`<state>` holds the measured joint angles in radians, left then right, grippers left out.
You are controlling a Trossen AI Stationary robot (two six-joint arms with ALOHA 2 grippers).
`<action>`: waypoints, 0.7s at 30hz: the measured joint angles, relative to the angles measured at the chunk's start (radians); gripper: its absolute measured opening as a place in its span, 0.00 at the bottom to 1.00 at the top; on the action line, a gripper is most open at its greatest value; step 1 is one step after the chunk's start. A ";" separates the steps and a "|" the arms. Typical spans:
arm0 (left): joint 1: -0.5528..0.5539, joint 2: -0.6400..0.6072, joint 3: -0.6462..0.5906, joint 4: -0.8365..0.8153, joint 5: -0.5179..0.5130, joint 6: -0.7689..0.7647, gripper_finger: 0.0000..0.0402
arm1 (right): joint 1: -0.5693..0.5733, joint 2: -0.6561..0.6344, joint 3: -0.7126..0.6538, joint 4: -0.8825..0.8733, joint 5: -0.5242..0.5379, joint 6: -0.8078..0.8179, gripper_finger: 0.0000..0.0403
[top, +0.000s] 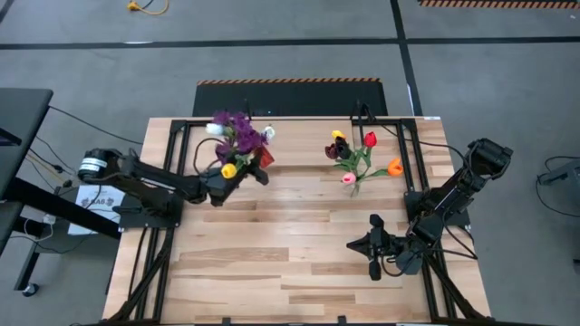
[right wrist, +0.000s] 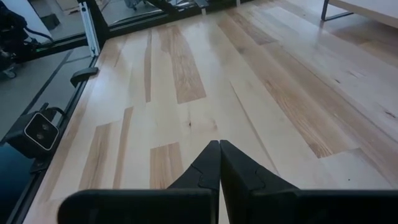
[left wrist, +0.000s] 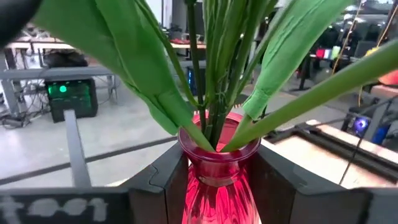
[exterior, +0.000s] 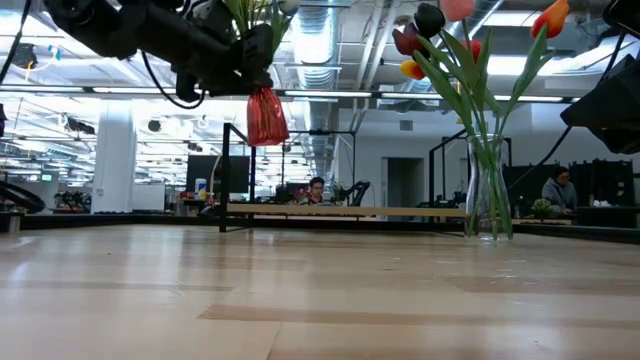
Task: Pick and place flowers into a vace then onto a shelf
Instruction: Put the red vase on the shelf
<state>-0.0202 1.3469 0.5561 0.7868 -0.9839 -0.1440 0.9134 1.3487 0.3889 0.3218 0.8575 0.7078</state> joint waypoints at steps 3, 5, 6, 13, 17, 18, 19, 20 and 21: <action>-0.032 0.070 0.025 0.022 -0.063 -0.009 0.32 | 0.000 0.000 0.000 0.000 0.000 0.000 0.00; -0.047 0.140 0.074 0.035 -0.079 -0.007 0.32 | 0.000 0.000 0.000 0.000 0.000 0.000 0.00; -0.052 0.177 0.102 0.035 -0.096 0.005 0.32 | 0.000 0.000 0.000 0.000 0.000 0.000 0.00; -0.063 0.358 0.281 0.038 -0.314 0.035 0.32 | 0.000 0.000 0.000 0.010 0.000 0.000 0.00; -0.041 0.443 0.351 0.036 -0.342 -0.045 0.32 | 0.000 0.000 0.000 0.024 -0.006 0.000 0.00; -0.034 0.468 0.372 0.037 -0.355 -0.057 0.32 | 0.000 0.000 0.000 0.025 -0.013 0.000 0.00; -0.029 0.493 0.392 0.038 -0.366 -0.070 0.32 | 0.000 0.000 0.000 0.025 -0.022 0.000 0.00; -0.025 0.516 0.410 0.037 -0.383 -0.075 0.32 | 0.000 0.000 0.000 0.025 -0.027 0.000 0.00; -0.019 0.542 0.431 0.035 -0.412 -0.074 0.32 | 0.000 0.000 0.000 0.026 -0.031 0.000 0.00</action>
<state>-0.0391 1.8891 0.9869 0.8219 -1.3955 -0.2180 0.9135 1.3487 0.3893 0.3481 0.8263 0.7078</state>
